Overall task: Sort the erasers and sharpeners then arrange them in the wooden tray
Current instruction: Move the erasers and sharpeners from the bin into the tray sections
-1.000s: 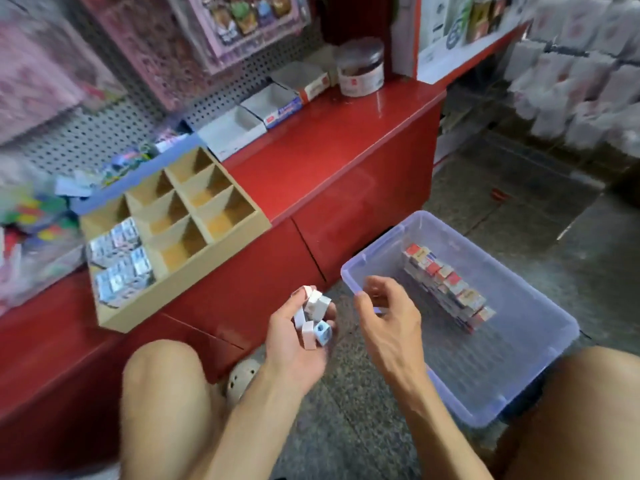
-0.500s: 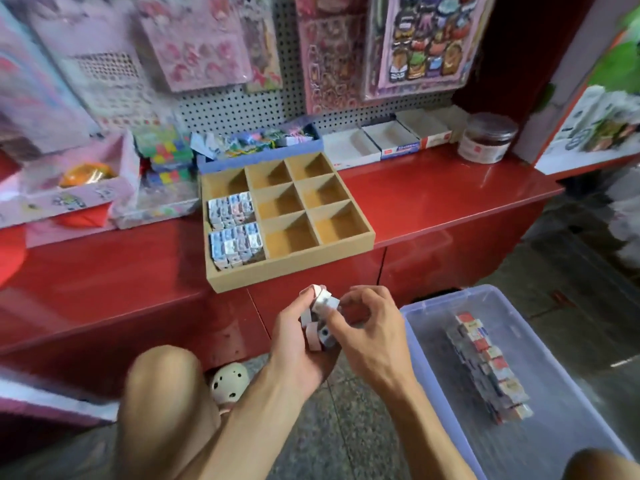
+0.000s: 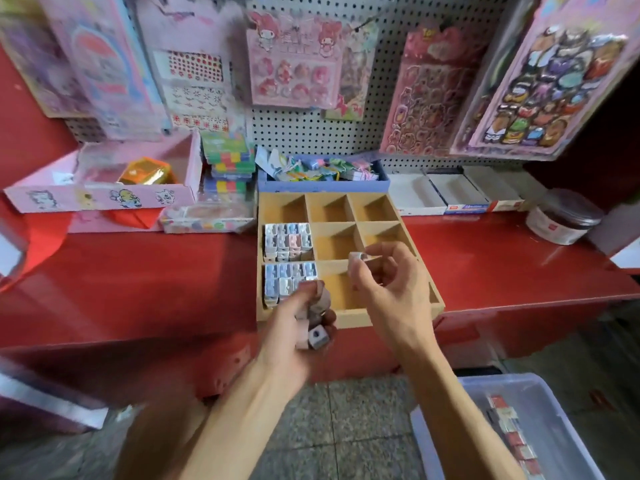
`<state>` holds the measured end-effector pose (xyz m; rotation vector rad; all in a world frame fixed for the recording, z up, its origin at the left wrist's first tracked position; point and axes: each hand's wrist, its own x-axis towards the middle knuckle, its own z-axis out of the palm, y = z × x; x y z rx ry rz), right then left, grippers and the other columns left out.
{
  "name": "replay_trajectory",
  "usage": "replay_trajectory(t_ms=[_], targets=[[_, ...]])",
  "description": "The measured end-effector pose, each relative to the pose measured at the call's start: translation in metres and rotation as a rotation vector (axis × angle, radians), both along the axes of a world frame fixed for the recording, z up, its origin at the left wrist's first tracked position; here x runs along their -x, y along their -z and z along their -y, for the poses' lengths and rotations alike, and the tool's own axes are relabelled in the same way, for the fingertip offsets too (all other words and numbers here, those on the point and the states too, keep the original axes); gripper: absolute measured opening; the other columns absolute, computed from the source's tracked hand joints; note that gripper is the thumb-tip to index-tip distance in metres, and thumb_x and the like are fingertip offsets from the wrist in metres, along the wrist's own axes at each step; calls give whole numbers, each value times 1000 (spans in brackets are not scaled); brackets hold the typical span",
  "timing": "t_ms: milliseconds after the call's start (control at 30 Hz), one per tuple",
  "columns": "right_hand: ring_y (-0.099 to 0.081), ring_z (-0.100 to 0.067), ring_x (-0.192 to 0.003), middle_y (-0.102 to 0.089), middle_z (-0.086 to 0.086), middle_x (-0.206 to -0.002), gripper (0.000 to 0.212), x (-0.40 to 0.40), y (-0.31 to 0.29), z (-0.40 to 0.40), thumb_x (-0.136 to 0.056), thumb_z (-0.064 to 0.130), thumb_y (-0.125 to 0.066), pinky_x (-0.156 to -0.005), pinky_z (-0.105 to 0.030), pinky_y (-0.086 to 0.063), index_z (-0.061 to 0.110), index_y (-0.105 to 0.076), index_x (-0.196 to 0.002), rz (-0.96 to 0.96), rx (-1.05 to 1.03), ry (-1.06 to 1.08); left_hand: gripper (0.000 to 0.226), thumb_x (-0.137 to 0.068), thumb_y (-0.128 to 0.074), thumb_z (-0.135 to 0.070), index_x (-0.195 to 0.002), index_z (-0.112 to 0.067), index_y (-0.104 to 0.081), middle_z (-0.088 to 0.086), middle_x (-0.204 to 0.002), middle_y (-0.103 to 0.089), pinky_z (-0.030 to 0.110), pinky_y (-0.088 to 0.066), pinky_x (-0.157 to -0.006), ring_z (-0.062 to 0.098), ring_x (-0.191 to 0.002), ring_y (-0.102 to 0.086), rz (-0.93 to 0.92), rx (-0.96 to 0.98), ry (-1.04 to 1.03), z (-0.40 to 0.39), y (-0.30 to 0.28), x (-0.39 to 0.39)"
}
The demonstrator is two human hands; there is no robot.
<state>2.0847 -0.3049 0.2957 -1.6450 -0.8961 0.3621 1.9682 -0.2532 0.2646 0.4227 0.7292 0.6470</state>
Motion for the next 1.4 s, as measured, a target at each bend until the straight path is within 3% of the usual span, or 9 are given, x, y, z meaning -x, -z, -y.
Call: replay_trajectory(t_ms=[67, 200, 333, 500, 667, 833, 1233, 1333, 1400], targets=[[-68, -18, -63, -68, 2, -66, 12, -8, 4, -31, -92, 27, -69, -62, -34, -52, 29, -58, -97, 54, 40, -27, 11, -89, -59, -18, -79, -15, -58, -2, -58, -57, 16, -42, -43, 10, -45, -54, -10, -39, -31, -32, -5, 7], [-74, -11, -74, -74, 8, -76, 8, -27, 11, -96, -92, 26, -68, -72, -36, -61, 32, -69, -98, 128, 197, -90, 5, -89, -62, -15, -94, -16, -60, -1, -70, -58, 18, -40, -44, 10, -52, -50, -20, -52, -142, -102, 0, 23], [-62, 3, -65, -68, 15, -74, 13, -37, 13, -159, -89, 23, -70, -58, -11, -47, 32, -66, -97, 318, 288, -112, 9, -91, -55, -13, -82, -16, -54, -3, -65, -47, 16, -35, -38, 8, -45, -44, 47, -56, -202, -158, 11, 32], [-61, -8, -61, -69, 7, -75, 9, -40, 23, -225, -87, 19, -71, -47, -11, -41, 18, -68, -95, 481, 459, -282, 15, -90, -54, -14, -76, -17, -54, -3, -62, -47, 15, -33, -42, 7, -46, -41, 147, -15, -260, -206, 18, 35], [-67, -22, -74, -71, -3, -78, 10, -43, 39, -275, -83, 17, -72, -69, -37, -58, 14, -71, -93, 707, 590, -358, 15, -90, -57, -14, -75, -19, -56, -5, -61, -50, 15, -33, -43, 8, -48, -41, 130, -38, -288, -229, 18, 27], [-67, -28, -87, -72, -9, -91, 20, -46, 54, -301, -85, 24, -67, -76, -41, -57, 17, -69, -104, 818, 699, -436, 16, -91, -56, -15, -77, -21, -52, -7, -58, -48, 15, -35, -40, 7, -47, -41, 99, -57, -302, -237, 25, 33], [-66, -26, -90, -74, -9, -92, 14, -42, 61, -302, -85, 14, -70, -79, -38, -54, 11, -72, -98, 685, 574, -434, 11, -80, -66, -11, -74, -17, -59, -2, -59, -52, 19, -35, -39, 12, -47, -43, -73, -119, -246, -238, 26, 35], [-66, -21, -79, -73, -5, -83, 9, -40, 53, -295, -88, 18, -69, -71, -31, -53, 12, -73, -93, 664, 503, -401, 8, -86, -66, -11, -84, -16, -60, -2, -63, -53, 18, -35, -43, 10, -49, -42, -129, -161, -189, -232, 25, 36], [-63, -13, -66, -72, -4, -78, 12, -33, 39, -284, -94, 15, -63, -63, -26, -50, 10, -72, -89, 513, 381, -410, 9, -85, -67, -10, -84, -16, -61, -1, -66, -54, 19, -36, -44, 11, -51, -42, -151, -199, -161, -229, 22, 36]])
